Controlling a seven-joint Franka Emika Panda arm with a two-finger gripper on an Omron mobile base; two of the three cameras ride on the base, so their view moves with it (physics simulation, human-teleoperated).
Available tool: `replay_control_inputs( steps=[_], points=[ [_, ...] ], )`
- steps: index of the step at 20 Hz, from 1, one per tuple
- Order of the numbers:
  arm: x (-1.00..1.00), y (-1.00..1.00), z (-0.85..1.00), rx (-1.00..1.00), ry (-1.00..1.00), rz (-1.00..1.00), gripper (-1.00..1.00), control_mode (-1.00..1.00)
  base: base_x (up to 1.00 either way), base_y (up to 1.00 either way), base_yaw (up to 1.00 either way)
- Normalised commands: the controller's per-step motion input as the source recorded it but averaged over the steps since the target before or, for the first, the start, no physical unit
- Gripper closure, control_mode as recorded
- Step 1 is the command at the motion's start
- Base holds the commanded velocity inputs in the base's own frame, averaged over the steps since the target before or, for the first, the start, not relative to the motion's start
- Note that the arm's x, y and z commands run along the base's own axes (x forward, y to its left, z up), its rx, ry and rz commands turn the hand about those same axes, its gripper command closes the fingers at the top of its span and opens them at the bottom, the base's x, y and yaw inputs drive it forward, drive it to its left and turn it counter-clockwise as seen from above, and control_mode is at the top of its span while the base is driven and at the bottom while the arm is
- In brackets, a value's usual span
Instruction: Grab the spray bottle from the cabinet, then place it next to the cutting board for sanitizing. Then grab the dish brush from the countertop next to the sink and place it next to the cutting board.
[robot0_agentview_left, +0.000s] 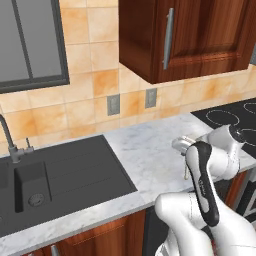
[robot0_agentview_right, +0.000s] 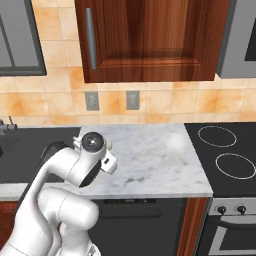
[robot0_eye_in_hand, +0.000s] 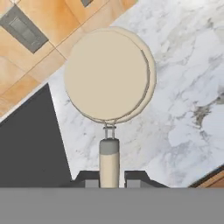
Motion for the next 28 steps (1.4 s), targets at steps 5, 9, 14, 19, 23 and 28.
replay_control_inputs(
  steps=[5,9,14,19,23,28],
  points=[
    [-0.57,-0.05,0.95,0.11,-0.18,0.00,1.00,-1.00,0.00,0.00,0.00],
    [-0.52,0.00,1.00,0.07,-0.17,0.00,1.00,-1.00,0.00,0.00,0.00],
    [-0.76,0.19,0.99,0.01,-0.20,0.00,1.00,-1.00,0.00,0.00,0.00],
    [0.00,0.00,0.00,0.00,0.00,0.00,1.00,1.00,-0.77,0.33,0.04],
    [0.00,0.00,0.00,0.00,0.00,0.00,1.00,1.00,-1.00,1.00,0.17],
    [0.00,0.00,0.00,0.00,0.00,0.00,1.00,1.00,-0.55,1.00,0.51]
  ],
)
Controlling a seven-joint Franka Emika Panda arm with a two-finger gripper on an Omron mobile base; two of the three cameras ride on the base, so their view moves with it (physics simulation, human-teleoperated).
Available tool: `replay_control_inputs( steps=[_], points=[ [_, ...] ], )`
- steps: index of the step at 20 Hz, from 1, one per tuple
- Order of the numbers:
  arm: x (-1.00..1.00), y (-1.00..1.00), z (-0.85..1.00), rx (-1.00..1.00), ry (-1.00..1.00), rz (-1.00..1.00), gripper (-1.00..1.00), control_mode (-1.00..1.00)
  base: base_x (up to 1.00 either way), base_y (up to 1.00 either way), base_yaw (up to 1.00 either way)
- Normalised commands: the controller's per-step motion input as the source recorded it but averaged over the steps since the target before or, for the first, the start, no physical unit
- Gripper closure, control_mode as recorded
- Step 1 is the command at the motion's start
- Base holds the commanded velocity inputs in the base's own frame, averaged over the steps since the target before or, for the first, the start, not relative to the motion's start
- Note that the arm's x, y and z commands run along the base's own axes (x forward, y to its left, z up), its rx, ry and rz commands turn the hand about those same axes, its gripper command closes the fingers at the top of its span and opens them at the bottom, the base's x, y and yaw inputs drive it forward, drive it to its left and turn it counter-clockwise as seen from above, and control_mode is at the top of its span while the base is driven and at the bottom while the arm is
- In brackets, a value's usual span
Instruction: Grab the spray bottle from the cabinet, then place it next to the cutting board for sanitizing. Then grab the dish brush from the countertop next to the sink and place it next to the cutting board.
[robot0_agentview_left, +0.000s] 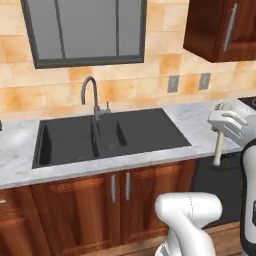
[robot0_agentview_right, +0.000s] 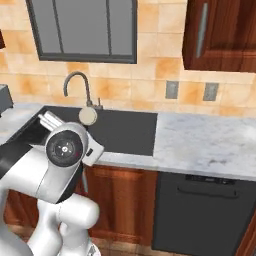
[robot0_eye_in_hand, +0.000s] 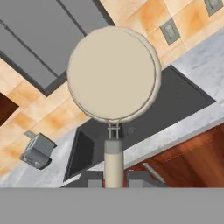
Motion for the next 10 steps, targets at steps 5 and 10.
replay_control_inputs(
  steps=[5,10],
  points=[
    [0.00,0.00,0.00,0.00,0.00,0.00,1.00,1.00,-0.06,0.78,0.86],
    [0.00,0.00,0.00,0.00,0.00,0.00,1.00,1.00,0.00,0.37,0.99]
  ],
)
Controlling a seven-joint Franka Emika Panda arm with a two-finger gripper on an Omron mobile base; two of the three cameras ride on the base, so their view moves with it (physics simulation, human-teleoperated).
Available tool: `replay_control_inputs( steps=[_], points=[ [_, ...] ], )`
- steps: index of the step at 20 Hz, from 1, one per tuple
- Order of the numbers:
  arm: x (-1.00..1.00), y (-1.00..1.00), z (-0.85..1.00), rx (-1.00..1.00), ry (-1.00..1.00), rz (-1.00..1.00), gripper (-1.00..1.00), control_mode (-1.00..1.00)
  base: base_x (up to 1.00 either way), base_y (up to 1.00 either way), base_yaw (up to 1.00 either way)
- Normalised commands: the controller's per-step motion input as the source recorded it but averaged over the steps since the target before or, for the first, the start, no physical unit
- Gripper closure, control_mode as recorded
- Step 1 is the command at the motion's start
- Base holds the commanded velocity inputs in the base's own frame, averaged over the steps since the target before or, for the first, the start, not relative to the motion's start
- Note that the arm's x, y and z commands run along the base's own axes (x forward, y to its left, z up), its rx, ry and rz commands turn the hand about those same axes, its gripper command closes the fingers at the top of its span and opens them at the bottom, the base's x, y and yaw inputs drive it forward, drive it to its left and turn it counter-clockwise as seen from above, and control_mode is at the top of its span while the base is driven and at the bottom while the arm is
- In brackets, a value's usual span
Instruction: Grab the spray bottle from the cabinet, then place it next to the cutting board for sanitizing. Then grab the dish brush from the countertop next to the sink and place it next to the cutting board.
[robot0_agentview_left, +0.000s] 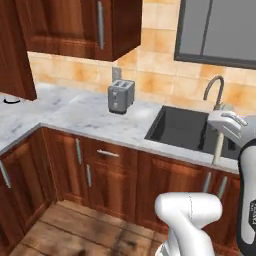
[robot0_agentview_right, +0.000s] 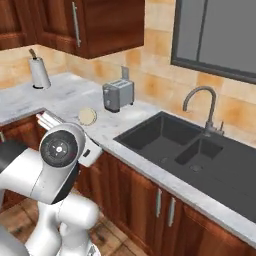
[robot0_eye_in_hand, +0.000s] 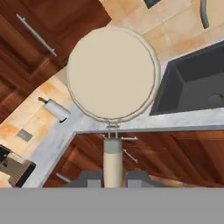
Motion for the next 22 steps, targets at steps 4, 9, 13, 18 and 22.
replay_control_inputs(
  steps=[4,9,13,18,22],
  points=[
    [0.00,0.00,0.00,0.00,0.00,0.00,1.00,1.00,0.00,0.31,1.00],
    [0.00,0.00,0.00,0.00,0.00,0.00,1.00,1.00,0.00,0.26,0.99],
    [0.00,0.00,0.00,0.00,0.00,0.00,1.00,1.00,0.03,0.32,0.95],
    [0.00,0.00,0.00,0.00,0.00,0.00,1.00,1.00,0.41,0.50,0.79],
    [0.00,0.00,0.00,0.00,0.00,0.00,1.00,1.00,1.00,0.41,0.40]
  ],
)
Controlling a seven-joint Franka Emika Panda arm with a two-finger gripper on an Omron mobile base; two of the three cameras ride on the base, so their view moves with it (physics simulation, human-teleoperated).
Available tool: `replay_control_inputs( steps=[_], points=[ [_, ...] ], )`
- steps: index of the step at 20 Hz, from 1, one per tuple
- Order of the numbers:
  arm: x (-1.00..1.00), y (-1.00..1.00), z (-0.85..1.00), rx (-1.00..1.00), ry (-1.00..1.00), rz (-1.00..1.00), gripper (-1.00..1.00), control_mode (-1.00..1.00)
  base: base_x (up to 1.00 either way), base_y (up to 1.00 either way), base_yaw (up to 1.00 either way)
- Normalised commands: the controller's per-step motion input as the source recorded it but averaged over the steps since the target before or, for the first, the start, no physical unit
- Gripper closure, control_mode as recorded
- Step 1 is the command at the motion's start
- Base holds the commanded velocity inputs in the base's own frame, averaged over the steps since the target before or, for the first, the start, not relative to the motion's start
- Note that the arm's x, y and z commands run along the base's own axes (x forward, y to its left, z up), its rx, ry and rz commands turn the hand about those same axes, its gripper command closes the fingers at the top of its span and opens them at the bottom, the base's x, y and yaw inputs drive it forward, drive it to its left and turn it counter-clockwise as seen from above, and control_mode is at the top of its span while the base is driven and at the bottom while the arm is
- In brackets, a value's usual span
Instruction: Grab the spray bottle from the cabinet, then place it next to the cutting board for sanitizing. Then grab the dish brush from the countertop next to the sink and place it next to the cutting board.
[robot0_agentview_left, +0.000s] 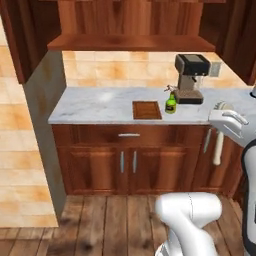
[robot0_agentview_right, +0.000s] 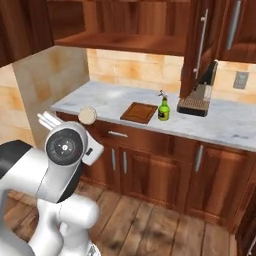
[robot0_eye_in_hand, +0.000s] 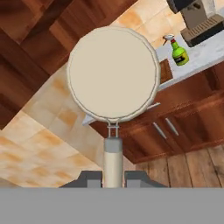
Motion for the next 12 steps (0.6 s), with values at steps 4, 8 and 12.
replay_control_inputs(
  steps=[4,8,12],
  points=[
    [0.00,0.00,0.00,0.00,0.00,0.00,1.00,1.00,1.00,0.54,0.13],
    [0.00,0.00,0.00,0.00,0.00,0.00,1.00,1.00,1.00,0.58,0.00],
    [0.00,0.00,0.00,0.00,0.00,0.00,1.00,1.00,1.00,0.22,0.00]
  ],
)
